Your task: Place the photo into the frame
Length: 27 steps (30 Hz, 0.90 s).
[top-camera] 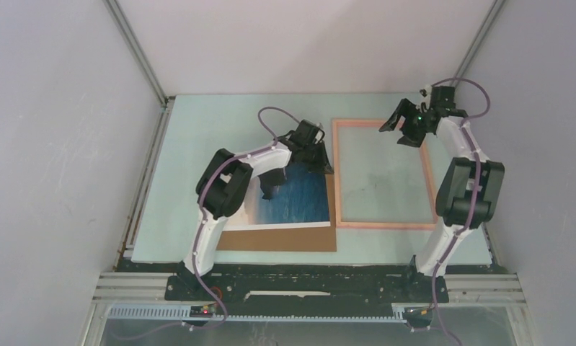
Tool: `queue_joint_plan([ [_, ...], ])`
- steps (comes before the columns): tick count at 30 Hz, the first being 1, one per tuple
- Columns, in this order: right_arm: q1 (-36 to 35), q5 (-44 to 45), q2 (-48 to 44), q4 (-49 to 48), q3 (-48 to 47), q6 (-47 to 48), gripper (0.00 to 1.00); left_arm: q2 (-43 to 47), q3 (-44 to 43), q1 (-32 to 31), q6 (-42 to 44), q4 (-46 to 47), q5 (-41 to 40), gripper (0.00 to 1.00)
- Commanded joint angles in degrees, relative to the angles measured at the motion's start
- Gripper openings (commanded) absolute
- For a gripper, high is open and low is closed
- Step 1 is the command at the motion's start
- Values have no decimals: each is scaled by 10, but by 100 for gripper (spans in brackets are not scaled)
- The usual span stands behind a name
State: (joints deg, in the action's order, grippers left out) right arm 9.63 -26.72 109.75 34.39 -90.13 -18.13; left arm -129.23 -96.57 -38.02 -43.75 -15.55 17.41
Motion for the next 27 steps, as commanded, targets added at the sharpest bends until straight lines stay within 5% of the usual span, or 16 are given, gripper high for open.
queue_joint_plan([
  [1, 53, -12, -75, -6, 45, -3, 90, 131, 80, -2, 20, -16, 38, 23],
  [9, 87, 98, -9, 39, -11, 31, 91, 288, 179, 4, 92, -33, 102, 63],
  [15, 109, 140, 55, 79, -75, 53, 95, 327, 198, 22, 164, -87, 132, 69],
  [27, 113, 133, 101, 102, -101, 59, 94, 320, 207, 61, 136, -68, 187, 71],
])
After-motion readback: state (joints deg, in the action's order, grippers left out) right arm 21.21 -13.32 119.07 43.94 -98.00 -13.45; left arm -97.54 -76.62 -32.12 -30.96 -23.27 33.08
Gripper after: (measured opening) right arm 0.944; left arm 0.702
